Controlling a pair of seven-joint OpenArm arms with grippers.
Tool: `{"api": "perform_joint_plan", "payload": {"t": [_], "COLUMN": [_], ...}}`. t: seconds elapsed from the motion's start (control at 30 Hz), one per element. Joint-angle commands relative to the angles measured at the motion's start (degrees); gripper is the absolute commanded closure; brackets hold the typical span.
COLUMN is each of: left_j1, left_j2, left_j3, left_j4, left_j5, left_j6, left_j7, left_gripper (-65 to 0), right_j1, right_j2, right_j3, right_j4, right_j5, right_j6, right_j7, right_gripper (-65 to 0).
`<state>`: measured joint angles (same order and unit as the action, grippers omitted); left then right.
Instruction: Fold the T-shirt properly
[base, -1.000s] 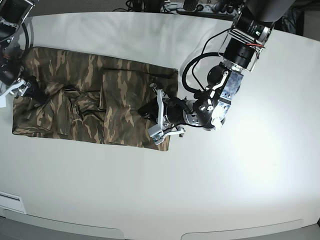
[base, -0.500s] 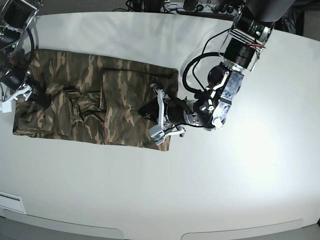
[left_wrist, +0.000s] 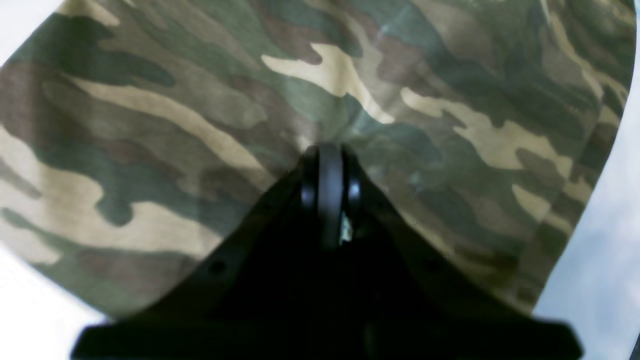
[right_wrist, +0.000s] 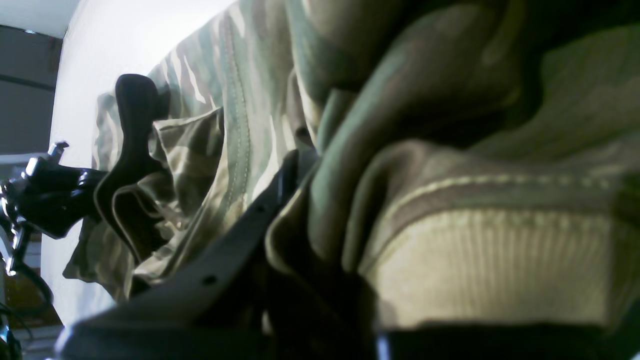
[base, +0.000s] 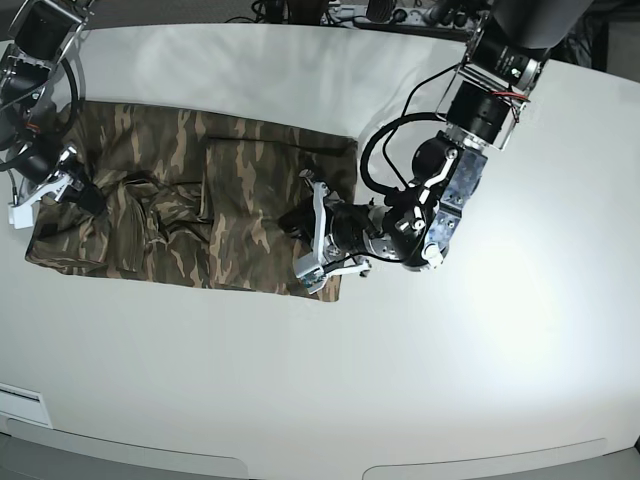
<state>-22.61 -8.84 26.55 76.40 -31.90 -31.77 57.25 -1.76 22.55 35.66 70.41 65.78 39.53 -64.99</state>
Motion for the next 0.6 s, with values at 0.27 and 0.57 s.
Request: {"api": "perform_joint_plan", "payload": {"t": [0.27,0.57], "left_j1": [-8.09,-4.70], "left_j2": [-0.72,-2.29], "left_j3": [-8.09,-18.53], "left_j4": [6.49,6.47], "left_j5": [-12.70,-12.57], "left_j6": [0.55,0.46], "left_j7": [9.90,10.27], "left_gripper": [-4.8,-4.8], "right_j1": [0.79,0.76], "right_j2": [7.34,10.64], "right_j3": [0.22,0.22], "right_j4": [5.09,18.62], "right_j5": [-8.68,-25.42], "right_j6": [0.47,-8.59], "right_j7": [1.81,4.35], "right_gripper": [0.0,0.0]}}
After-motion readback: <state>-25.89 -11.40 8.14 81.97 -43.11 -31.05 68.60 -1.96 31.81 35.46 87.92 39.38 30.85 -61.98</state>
